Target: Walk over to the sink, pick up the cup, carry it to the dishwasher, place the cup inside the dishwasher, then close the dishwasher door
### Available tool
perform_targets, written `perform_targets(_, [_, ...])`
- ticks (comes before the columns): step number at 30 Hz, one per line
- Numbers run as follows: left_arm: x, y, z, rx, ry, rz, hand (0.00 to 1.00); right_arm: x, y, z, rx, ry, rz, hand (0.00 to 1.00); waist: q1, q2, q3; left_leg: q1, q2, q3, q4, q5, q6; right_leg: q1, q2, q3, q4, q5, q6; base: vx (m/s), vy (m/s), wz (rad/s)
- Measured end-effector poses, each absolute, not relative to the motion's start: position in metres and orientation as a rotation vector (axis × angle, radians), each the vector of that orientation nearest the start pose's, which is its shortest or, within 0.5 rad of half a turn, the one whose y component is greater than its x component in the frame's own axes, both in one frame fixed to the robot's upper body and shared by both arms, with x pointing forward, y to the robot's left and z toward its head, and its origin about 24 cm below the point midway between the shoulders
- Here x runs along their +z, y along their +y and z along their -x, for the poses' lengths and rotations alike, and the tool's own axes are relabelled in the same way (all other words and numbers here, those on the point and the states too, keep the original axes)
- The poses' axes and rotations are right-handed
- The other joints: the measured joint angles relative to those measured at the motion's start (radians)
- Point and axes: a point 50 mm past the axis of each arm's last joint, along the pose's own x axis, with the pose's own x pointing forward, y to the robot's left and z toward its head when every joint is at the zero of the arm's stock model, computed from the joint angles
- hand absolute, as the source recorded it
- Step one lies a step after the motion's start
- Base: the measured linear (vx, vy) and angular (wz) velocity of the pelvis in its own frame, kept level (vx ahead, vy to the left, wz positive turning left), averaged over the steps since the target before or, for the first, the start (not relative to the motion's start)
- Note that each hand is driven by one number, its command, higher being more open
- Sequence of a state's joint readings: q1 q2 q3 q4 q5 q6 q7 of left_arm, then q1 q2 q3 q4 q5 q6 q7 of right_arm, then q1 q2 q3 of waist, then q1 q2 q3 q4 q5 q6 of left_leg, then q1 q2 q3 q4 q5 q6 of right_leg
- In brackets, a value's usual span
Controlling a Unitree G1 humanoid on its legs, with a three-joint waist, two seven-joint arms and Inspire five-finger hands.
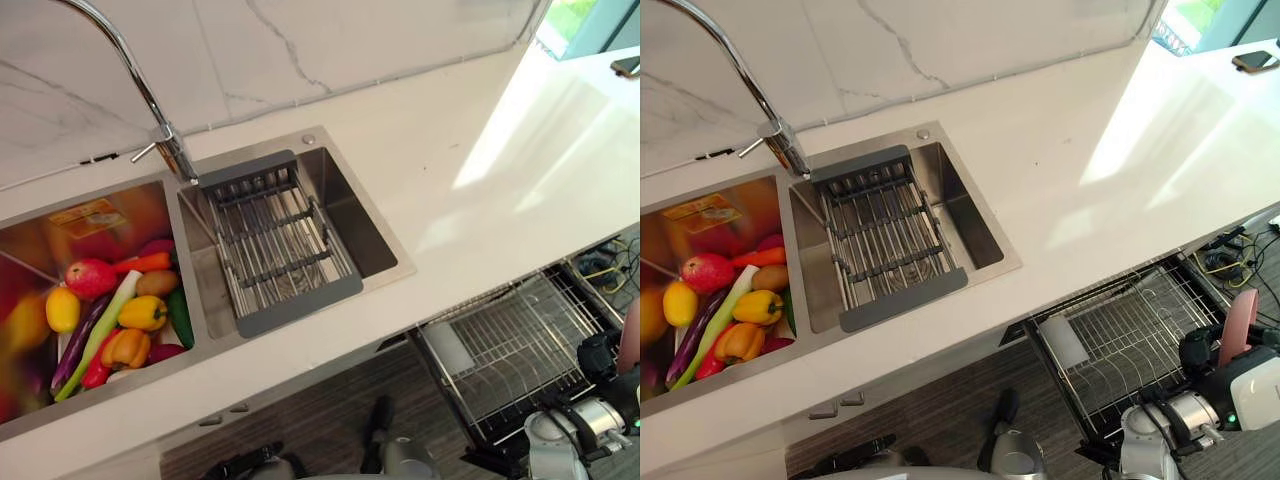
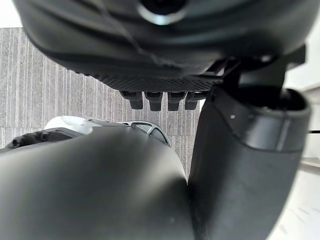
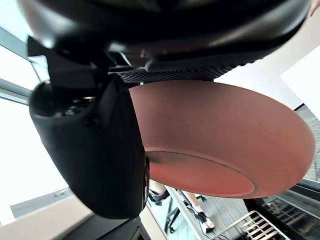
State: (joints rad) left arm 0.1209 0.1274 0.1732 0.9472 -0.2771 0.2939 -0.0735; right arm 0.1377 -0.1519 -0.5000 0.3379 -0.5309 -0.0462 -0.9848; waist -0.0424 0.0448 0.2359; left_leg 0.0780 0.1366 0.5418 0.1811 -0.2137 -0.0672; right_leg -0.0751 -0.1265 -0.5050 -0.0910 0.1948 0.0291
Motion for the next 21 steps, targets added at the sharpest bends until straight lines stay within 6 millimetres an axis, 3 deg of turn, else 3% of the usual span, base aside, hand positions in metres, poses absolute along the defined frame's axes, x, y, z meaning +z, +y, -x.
perform_targets(3, [-0.162, 0.205, -0.081, 0.291, 1.274, 0.353, 1.00, -0.004, -0.321, -0.147, -1.317, 0.182, 0.835, 0.00, 0.000, 0.029, 0.021, -0.016, 0.003, -0.006, 0.018, 0.000, 0.000, -0.011, 0.001, 0.005, 0.001, 0.000, -0.002, -0.01, 0.026, -0.05])
perform_targets(6, [-0.160, 0.201, -0.091, 0.265, 1.251, 0.366, 1.00, -0.005, -0.314, -0.165, -1.262, 0.164, 0.830, 0.00, 0.000, 0.050, 0.061, -0.037, 0.005, -0.008, 0.038, 0.001, 0.001, -0.026, -0.001, 0.007, 0.005, 0.001, -0.006, 0.00, 0.025, -0.02])
perform_targets(11, [-0.154, 0.192, -0.121, 0.199, 1.185, 0.365, 1.00, 0.018, -0.314, -0.220, -1.102, 0.039, 0.924, 0.00, 0.005, 0.094, 0.146, -0.105, -0.008, -0.037, 0.075, 0.017, 0.011, -0.071, -0.022, -0.005, 0.006, 0.017, -0.026, -0.04, 0.063, 0.11])
perform_targets(14, [-0.151, 0.188, -0.130, 0.170, 1.166, 0.368, 1.00, 0.027, -0.319, -0.238, -1.054, 0.035, 0.988, 0.00, 0.011, 0.096, 0.163, -0.137, -0.020, -0.068, 0.079, 0.047, 0.009, -0.086, -0.037, -0.017, 0.006, 0.020, -0.027, -0.03, 0.056, 0.19])
perform_targets(21, [-0.145, 0.181, -0.148, 0.114, 1.124, 0.378, 1.00, 0.031, -0.339, -0.251, -0.983, 0.140, 1.105, 0.00, 0.024, 0.096, 0.211, -0.173, -0.026, -0.097, 0.070, 0.061, 0.001, -0.114, -0.040, -0.030, 0.007, 0.021, -0.026, -0.02, 0.067, 0.07])
